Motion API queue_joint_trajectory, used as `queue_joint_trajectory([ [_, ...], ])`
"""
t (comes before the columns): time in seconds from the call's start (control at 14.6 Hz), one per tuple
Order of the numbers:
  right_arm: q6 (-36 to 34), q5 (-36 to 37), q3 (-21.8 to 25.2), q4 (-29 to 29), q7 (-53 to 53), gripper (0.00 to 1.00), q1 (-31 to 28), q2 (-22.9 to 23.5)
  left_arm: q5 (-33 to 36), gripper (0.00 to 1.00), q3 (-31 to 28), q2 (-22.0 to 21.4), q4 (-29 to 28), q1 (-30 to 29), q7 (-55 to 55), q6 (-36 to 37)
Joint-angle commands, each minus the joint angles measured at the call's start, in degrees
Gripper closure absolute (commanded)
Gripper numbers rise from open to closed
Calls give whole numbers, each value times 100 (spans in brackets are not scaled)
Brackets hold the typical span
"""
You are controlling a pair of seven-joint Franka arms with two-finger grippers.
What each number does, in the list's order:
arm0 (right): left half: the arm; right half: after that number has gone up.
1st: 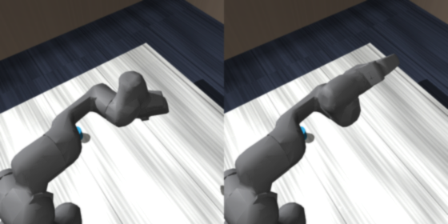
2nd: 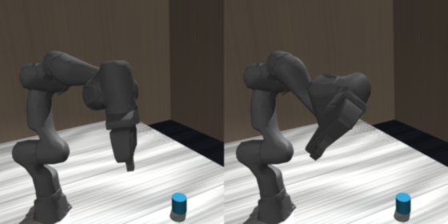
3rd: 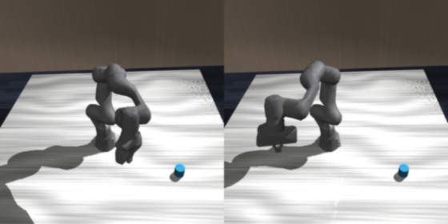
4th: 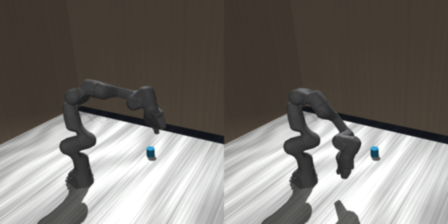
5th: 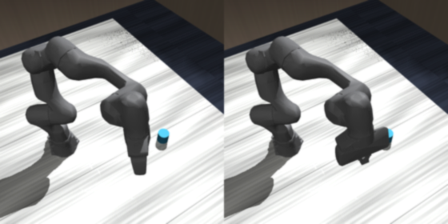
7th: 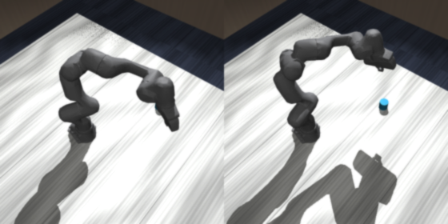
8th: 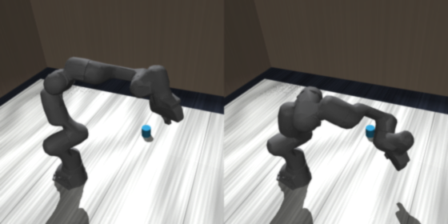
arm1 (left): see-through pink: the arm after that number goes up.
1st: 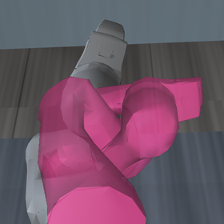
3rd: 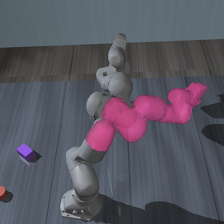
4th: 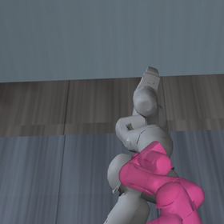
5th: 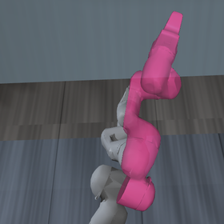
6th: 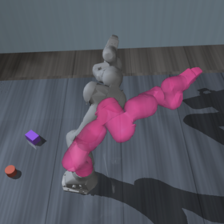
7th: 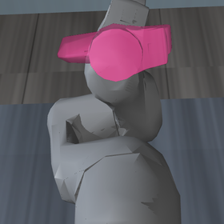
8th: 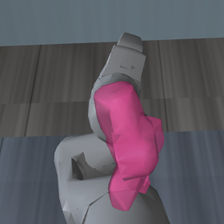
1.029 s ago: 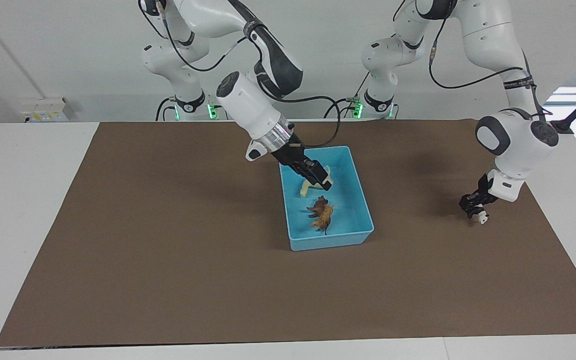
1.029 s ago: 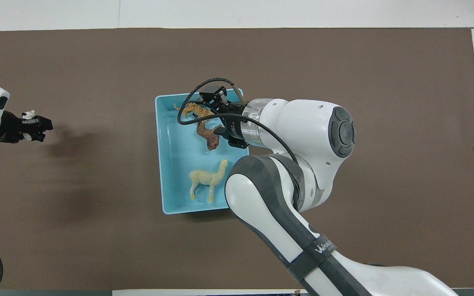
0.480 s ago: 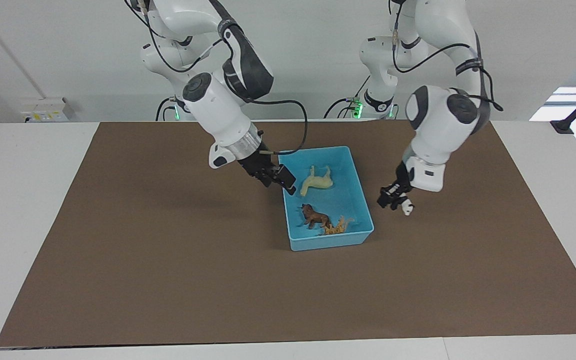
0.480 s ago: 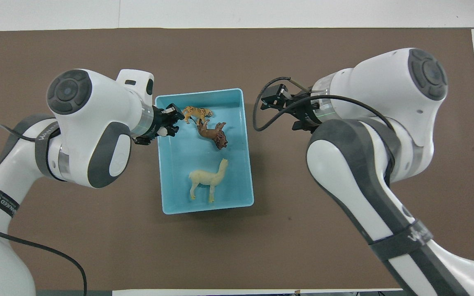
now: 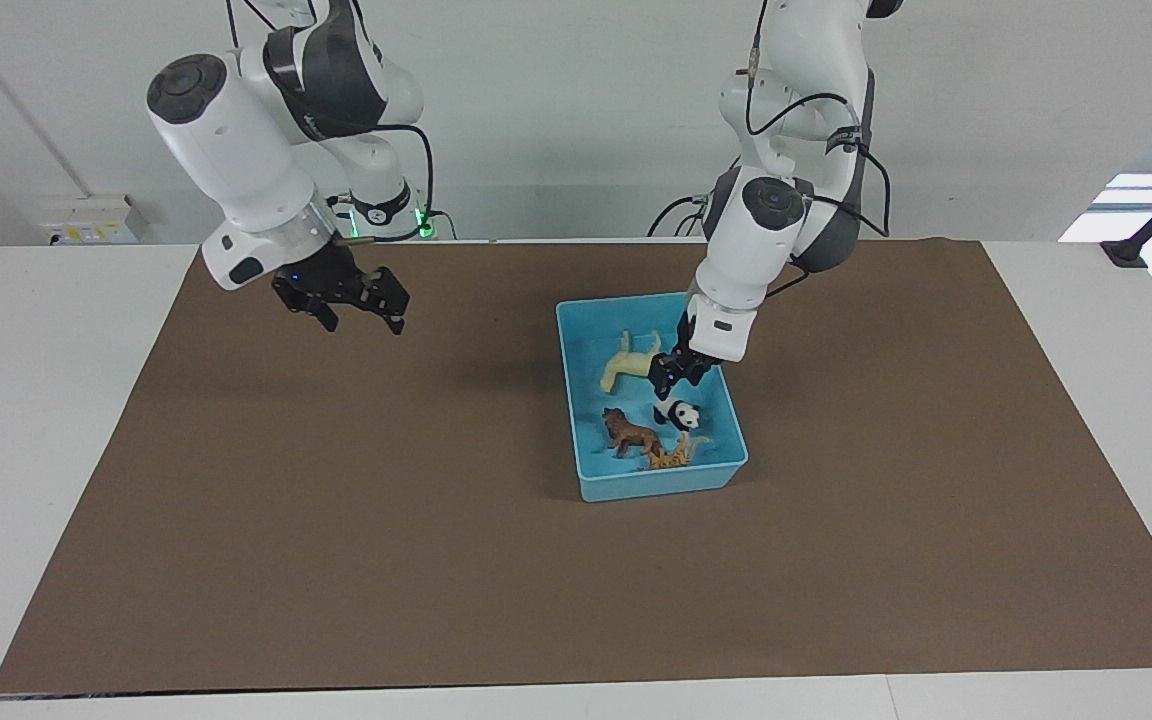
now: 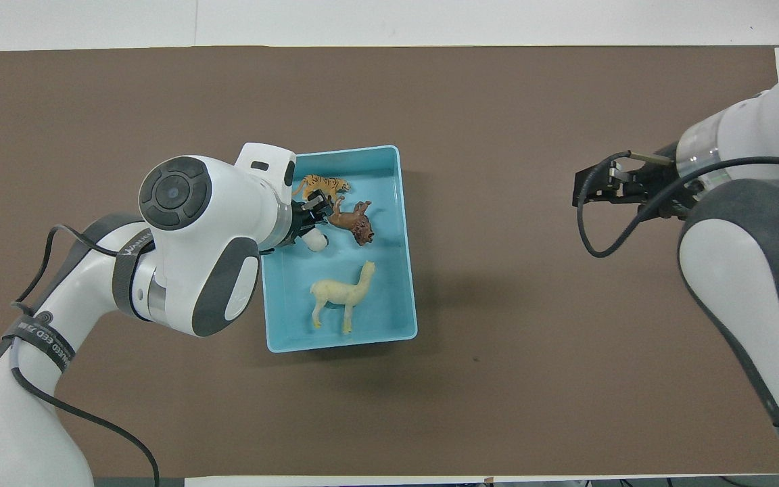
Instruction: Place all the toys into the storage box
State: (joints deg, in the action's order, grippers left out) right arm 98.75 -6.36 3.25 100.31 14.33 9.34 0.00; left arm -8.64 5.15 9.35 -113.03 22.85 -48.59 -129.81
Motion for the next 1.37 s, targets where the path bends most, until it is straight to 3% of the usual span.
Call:
queue_joint_trajectory([
  [0.0, -338, 503, -79, 59, -482, 0, -308, -342, 2, 0, -146, -301, 52, 9, 50, 428],
  [0.21, -400, 627, -62, 7, -1307, 0, -818, -448, 160, 0, -278, -600, 360, -394, 383, 973],
  [0.55, -1358, 873, -79, -1144, -1793, 0, -1153, -255, 564, 0, -287, -916, 1282, -1677, 2753, 3230],
  [0.82, -1271, 873, -79, -786, -1732, 0, -1197, -343, 785, 0, -138, -1006, 1362, -2503, 4268, 3673],
  [0.96, -1113, 847, -79, -776, -1723, 0, -1197, -247, 829, 0, 73, -577, 1956, -2811, 4392, 4005],
  [1.3, -1217, 768, -88, -741, -1732, 0, -1206, -237, 794, 0, 74, -513, 2039, -2787, 5096, 3893],
])
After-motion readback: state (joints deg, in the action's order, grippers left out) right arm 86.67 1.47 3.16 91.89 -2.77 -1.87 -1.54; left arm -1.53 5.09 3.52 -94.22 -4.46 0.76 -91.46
